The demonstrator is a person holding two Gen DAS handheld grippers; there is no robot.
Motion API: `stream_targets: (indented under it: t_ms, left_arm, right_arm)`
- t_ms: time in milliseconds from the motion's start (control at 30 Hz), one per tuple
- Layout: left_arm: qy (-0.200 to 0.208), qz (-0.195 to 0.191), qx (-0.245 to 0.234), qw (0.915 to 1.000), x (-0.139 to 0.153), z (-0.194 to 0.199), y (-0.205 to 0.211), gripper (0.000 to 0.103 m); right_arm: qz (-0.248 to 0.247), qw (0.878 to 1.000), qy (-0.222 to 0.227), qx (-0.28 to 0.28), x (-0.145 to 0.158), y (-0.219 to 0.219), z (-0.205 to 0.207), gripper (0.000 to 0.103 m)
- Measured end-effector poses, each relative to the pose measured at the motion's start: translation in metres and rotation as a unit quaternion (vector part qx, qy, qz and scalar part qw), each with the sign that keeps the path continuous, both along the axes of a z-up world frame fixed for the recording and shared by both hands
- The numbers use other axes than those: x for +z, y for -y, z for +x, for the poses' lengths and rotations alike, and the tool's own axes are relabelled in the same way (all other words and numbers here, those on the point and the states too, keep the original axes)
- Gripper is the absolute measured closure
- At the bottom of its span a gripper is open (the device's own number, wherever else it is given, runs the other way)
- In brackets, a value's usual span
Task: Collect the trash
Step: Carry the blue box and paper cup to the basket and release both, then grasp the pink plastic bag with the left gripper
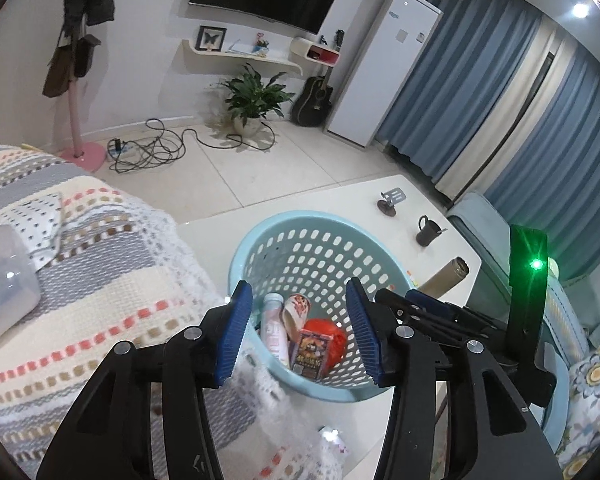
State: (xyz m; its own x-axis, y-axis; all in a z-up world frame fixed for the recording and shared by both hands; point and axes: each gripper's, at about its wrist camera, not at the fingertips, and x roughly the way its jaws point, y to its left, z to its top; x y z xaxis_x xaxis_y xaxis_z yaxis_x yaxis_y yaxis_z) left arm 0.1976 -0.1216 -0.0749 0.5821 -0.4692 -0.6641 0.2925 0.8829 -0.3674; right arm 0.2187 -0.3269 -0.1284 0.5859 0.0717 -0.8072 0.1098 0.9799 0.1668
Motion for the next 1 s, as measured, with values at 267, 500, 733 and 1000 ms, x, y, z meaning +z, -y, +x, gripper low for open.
stream_targets:
  t_ms: [267,500,733,1000]
  left_arm:
    - [0.032,-0.013,0.037,0.9987,0.028,-0.034,-0.044,0.055]
    - [0.064,0.000,0.104,0.9925,0.047,-0.082,-0.111,0.051]
    - [0.067,0.030,0.170,0.9827,0.039,-0.123,-0.188,0.043]
    - [0.016,0.036,0.206,0.9778,0.002,-0.127,-0.251,0.039]
  right_arm:
    - [-0.003,0.998,0.052,0.047,0.042,-0.043,-0.018,0.058]
    - [-0.003,0.989,0.097,0.111,0.071,-0.105,-0.038,0.058]
    - [-0.007,0.979,0.120,0.163,0.073,-0.174,-0.055,0.058]
    - [-0.011,0.969,0.109,0.221,0.048,-0.254,-0.059,0.066]
